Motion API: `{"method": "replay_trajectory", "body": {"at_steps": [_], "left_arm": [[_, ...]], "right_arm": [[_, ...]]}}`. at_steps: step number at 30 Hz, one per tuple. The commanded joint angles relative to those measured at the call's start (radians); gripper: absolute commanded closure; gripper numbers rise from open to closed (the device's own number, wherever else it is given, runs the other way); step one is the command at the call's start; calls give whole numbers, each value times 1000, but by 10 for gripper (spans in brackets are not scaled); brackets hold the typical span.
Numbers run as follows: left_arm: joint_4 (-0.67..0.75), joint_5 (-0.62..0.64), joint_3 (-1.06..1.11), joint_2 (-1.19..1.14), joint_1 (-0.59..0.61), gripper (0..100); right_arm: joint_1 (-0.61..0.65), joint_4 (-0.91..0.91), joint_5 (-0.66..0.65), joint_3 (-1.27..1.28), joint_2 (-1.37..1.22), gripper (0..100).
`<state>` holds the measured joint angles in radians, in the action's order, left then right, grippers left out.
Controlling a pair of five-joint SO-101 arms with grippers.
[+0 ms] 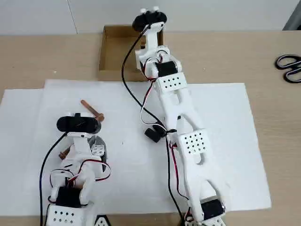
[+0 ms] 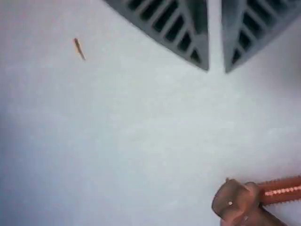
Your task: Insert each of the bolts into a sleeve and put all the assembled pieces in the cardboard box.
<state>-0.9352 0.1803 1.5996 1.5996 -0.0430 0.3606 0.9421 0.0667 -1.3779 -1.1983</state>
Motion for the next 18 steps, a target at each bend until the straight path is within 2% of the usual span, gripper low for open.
{"method": "replay_trajectory", "body": {"at_steps": [1,5,12,18], "left_arm": [[26,-3,-2,11,-3,994],[26,-3,-2,11,-3,994],[26,-2,-2,11,-3,994],[26,-2,-2,11,-3,994]], "right_arm": [[-10,47,-55,-81,27,928],[-16,117,-69,-84,30,820],[-10,228,-87,-219,30,818],[-13,499,-78,-305,64,818]]}}
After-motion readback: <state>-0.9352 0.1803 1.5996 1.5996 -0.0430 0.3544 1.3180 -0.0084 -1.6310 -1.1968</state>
